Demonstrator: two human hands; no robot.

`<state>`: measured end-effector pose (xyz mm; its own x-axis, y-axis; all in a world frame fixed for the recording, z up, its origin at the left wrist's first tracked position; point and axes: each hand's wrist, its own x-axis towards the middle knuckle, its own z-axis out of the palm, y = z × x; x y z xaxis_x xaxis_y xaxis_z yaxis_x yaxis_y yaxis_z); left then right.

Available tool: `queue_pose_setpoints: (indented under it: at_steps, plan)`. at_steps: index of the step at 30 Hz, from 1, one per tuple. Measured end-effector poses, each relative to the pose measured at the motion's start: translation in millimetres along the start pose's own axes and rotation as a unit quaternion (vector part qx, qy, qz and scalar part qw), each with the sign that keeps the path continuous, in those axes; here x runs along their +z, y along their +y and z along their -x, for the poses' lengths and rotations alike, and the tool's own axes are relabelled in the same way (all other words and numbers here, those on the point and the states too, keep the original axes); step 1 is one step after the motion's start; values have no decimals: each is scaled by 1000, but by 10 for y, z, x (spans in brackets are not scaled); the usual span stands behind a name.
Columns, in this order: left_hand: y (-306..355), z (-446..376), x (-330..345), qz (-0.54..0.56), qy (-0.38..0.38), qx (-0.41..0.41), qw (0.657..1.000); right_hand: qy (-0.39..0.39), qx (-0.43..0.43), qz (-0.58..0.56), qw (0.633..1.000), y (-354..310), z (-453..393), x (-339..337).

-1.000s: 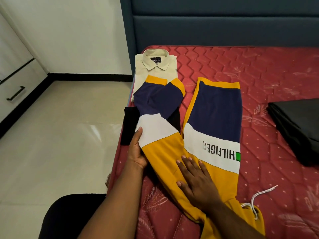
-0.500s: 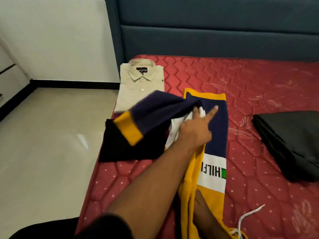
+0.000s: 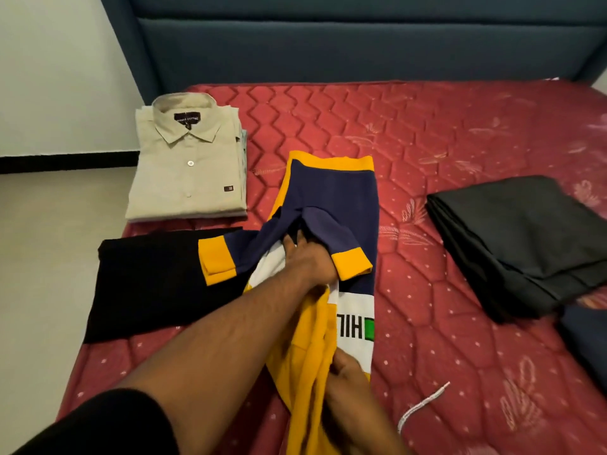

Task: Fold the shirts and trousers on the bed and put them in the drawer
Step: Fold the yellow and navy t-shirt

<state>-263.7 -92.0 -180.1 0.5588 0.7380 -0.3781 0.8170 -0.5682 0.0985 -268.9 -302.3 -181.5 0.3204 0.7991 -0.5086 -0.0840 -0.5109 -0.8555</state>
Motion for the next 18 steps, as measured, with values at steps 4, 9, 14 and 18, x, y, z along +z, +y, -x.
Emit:
queue_pose_setpoints:
  at_steps: [4,9,14,18]
  plan:
    - [-56,44,190,5,120,2,993,49,-110,137,983,-353,-253,-381]
    - [-89,101,274,28,132,28,990,171,-198,382,886,-513,-1088,-687]
    - [-83,96,304,64,170,36,983,87,-223,489,839,-765,-1491,-847]
    - [-22,54,326,27,171,20,985,179,-236,425,855,-1366,-1712,-1022]
